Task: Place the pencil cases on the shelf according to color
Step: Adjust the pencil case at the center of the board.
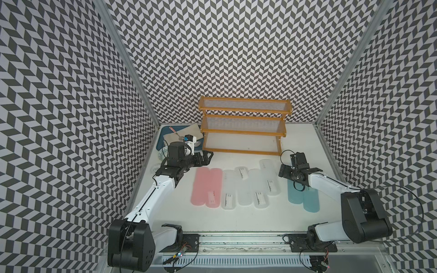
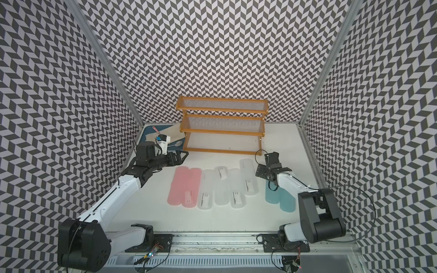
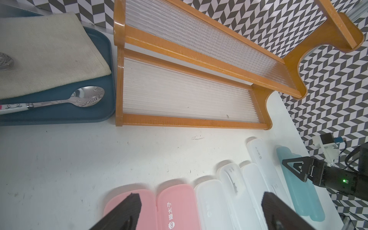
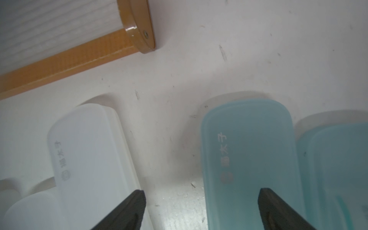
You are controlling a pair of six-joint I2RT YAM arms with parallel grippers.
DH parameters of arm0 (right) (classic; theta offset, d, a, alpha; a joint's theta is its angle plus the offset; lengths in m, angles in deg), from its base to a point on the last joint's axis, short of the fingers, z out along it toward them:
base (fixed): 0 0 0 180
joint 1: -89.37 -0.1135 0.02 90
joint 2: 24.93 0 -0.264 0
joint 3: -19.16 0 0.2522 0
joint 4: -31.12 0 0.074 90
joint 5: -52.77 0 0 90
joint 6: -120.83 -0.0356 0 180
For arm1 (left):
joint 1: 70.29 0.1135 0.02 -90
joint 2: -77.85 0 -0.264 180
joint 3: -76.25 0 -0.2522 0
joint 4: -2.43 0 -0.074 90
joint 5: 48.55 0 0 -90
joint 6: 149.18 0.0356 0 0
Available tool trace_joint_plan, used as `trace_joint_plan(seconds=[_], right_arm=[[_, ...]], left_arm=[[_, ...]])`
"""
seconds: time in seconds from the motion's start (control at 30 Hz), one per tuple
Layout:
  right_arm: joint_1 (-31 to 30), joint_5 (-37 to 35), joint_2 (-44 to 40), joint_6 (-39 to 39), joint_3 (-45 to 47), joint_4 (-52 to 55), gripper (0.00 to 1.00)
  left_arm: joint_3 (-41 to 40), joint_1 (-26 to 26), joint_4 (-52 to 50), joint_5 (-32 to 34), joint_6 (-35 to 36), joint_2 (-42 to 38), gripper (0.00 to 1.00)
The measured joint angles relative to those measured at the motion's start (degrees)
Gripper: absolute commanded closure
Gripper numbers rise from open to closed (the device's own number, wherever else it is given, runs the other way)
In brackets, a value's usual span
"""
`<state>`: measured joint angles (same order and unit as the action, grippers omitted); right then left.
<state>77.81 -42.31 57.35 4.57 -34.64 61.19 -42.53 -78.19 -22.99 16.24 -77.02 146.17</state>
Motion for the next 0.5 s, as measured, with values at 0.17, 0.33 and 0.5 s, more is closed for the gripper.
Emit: trace_joint_plan(seconds=[0.17, 0.33, 0.5], right_arm=[[-2.3, 1.0, 0.2, -1.0, -1.3, 1.6, 0.06], [-0.7, -2.3, -1.9, -0.9, -2.6, 7.2, 0.04], [2.2, -4.6, -3.7, -0.8, -2.4, 9.4, 0.04]], left_arm=[[0.0, 0.0, 0.0, -0.1, 0.0, 0.0, 0.0], [0.0, 0.0, 0.0, -0.2, 0.0, 0.0, 0.0], [0.0, 0.0, 0.0, -1.1, -0.2, 0.0, 0.01]])
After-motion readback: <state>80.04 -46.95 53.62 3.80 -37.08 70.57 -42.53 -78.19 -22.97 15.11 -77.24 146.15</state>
